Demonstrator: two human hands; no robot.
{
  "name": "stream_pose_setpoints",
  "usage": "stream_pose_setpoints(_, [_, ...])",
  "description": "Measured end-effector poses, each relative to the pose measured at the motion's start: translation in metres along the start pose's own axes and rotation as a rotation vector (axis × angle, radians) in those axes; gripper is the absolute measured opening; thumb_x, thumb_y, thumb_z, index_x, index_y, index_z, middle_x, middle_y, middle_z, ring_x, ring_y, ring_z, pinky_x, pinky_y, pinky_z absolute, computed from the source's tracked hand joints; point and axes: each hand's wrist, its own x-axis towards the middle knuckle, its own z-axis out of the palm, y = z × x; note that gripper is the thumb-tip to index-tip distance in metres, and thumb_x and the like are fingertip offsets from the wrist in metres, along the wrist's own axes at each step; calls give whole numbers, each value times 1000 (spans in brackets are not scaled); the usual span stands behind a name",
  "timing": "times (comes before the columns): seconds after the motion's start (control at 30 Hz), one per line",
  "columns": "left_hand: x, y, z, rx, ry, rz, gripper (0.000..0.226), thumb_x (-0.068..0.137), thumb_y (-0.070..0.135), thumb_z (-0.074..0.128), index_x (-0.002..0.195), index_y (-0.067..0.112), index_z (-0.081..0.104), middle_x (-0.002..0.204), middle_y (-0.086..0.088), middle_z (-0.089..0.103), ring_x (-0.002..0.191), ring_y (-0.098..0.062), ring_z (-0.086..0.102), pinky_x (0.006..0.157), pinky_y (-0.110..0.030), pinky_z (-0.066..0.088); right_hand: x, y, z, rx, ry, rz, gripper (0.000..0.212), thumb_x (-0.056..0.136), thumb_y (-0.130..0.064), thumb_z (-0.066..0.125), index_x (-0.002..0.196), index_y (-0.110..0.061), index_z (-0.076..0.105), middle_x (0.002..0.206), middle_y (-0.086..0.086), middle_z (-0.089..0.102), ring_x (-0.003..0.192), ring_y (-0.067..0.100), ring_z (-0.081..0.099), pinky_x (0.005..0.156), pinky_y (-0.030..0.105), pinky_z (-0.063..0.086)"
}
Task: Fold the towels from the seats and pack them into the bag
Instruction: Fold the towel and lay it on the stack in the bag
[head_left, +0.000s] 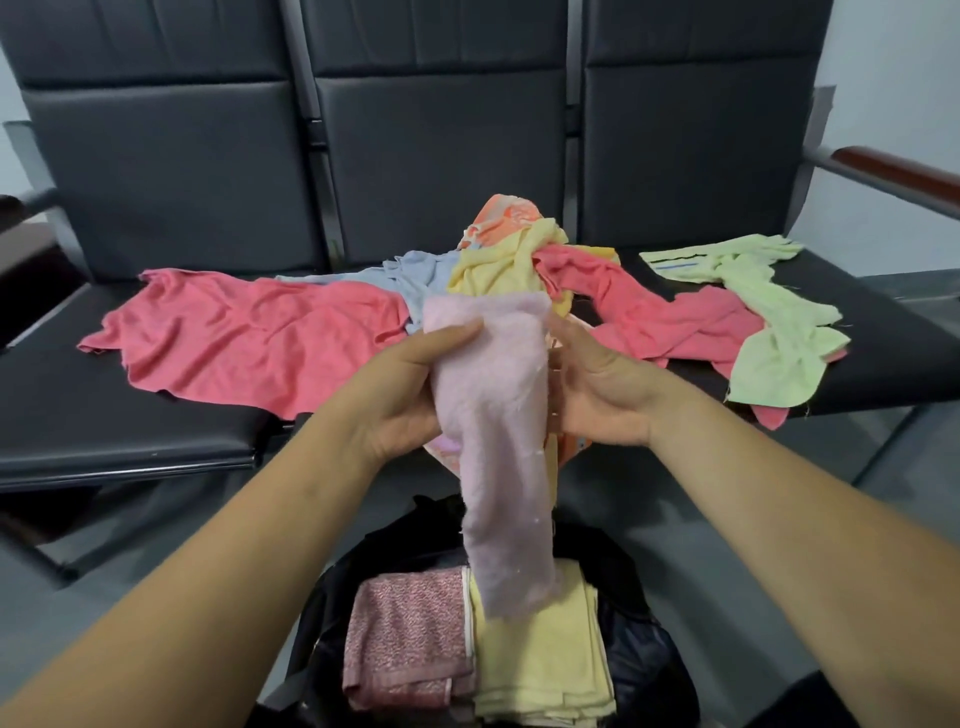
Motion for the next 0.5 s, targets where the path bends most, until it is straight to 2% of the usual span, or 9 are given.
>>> stream_pose_setpoints(0.07, [-4, 6, 1, 0, 16, 12, 38, 90, 15, 60, 123, -4, 65, 120, -20, 69, 107, -29, 71, 92, -42, 58, -9, 1, 11, -134, -60, 33, 58, 93, -34, 59, 138, 1, 53, 129, 18, 66, 118, 27, 66, 89, 42, 59])
stream_pose_setpoints(0.13, [-6, 12, -3, 26, 71, 7, 45, 89, 18, 63, 129, -2, 61, 128, -20, 67, 114, -31, 68, 98, -46, 55, -15, -1, 23, -259, -48, 35, 30, 94, -9, 60, 121, 3, 61, 104, 11, 76, 90, 18, 75, 65, 27, 59])
stream_pose_setpoints(0.17, [-6, 14, -8, 34, 101, 8, 49, 89, 22, 64, 132, -1, 59, 132, -20, 65, 116, -32, 67, 100, -47, 53, -16, -2, 26, -260, -25, 10, 21, 94, -1, 60, 114, 4, 63, 96, 10, 77, 83, 17, 75, 61, 25, 59])
stream_pose_setpoints(0.23, [-8, 13, -15, 32, 85, 22, 63, 88, 41, 63, 136, 1, 56, 137, -19, 62, 120, -32, 65, 100, -47, 54, -17, -5, 36, -183, 15, -105, 25, 90, 2, 64, 114, 9, 64, 102, 18, 76, 90, 22, 75, 72, 30, 62])
stream_pose_setpoints(0.3, [-12, 9, -22, 105, -46, 2, 90, 79, 64, 63, 146, 6, 47, 144, -15, 57, 130, -30, 58, 106, -47, 49, -13, -7, 43, -58, 85, -221, 45, 83, -3, 71, 124, 13, 61, 121, 26, 69, 106, 31, 70, 92, 38, 59])
stream_pose_setpoints(0.33, [-14, 6, -24, 195, -107, -20, 99, 75, 70, 65, 150, 10, 42, 147, -12, 55, 134, -28, 55, 108, -46, 48, -11, -9, 44, 22, 125, -260, 52, 80, -6, 73, 127, 13, 60, 125, 28, 66, 109, 33, 68, 96, 40, 57])
stream_pose_setpoints(0.4, [-18, -1, -27, 368, -160, -49, 96, 76, 63, 74, 149, 9, 43, 142, -11, 59, 130, -27, 57, 103, -40, 51, -9, -13, 45, 144, 200, -302, 57, 78, -9, 76, 129, 11, 60, 127, 28, 65, 111, 32, 68, 98, 42, 56])
stream_pose_setpoints(0.47, [-20, -8, -24, 451, -185, -60, 78, 77, 37, 85, 140, 2, 52, 137, -18, 62, 127, -32, 60, 104, -41, 51, -9, -16, 42, 202, 266, -287, 54, 79, -12, 80, 126, 7, 64, 124, 25, 68, 111, 33, 70, 98, 46, 55])
stream_pose_setpoints(0.5, [-20, -11, -23, 456, -170, -60, 64, 81, 23, 82, 135, 0, 57, 135, -21, 62, 126, -33, 60, 107, -43, 49, -9, -18, 40, 207, 296, -280, 50, 80, -12, 80, 123, 5, 66, 121, 24, 70, 109, 33, 71, 98, 47, 56])
